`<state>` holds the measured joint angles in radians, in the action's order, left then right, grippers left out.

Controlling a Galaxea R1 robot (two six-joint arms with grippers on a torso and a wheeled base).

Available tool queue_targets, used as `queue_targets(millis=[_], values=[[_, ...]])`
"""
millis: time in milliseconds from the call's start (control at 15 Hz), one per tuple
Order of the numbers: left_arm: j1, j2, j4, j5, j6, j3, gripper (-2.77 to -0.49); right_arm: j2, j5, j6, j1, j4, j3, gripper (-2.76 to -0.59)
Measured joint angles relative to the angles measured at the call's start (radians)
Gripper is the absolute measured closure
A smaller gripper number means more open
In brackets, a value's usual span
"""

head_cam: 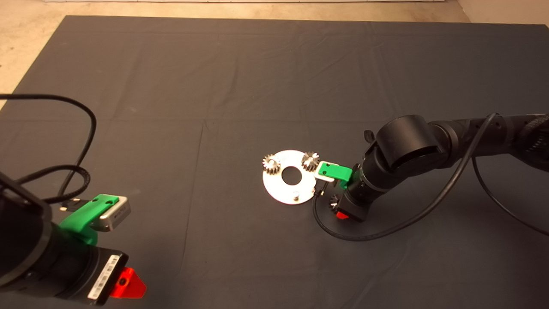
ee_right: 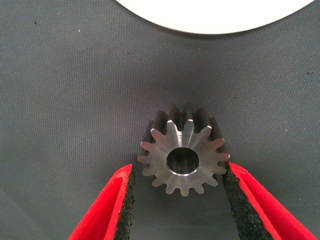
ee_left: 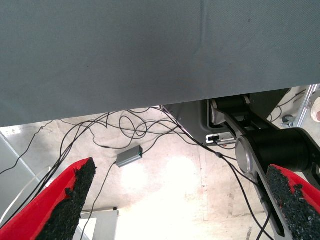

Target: Install three planetary gears onto the carrier pins

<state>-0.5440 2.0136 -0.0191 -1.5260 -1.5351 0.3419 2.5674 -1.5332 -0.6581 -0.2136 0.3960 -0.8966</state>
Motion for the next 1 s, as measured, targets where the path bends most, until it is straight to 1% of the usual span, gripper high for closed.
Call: queue_targets(millis=[733, 1000], values=[[0.000, 0.000, 0.000, 0.000, 0.000, 0.000, -2.47, 0.000, 0.000, 0.026, 0.001, 0.000, 0.000, -1.25], [0.000, 0.000, 0.000, 0.000, 0.000, 0.000, -2.47, 0.001, -0.001, 0.033, 0.005, 0.000, 0.000, -1.25]])
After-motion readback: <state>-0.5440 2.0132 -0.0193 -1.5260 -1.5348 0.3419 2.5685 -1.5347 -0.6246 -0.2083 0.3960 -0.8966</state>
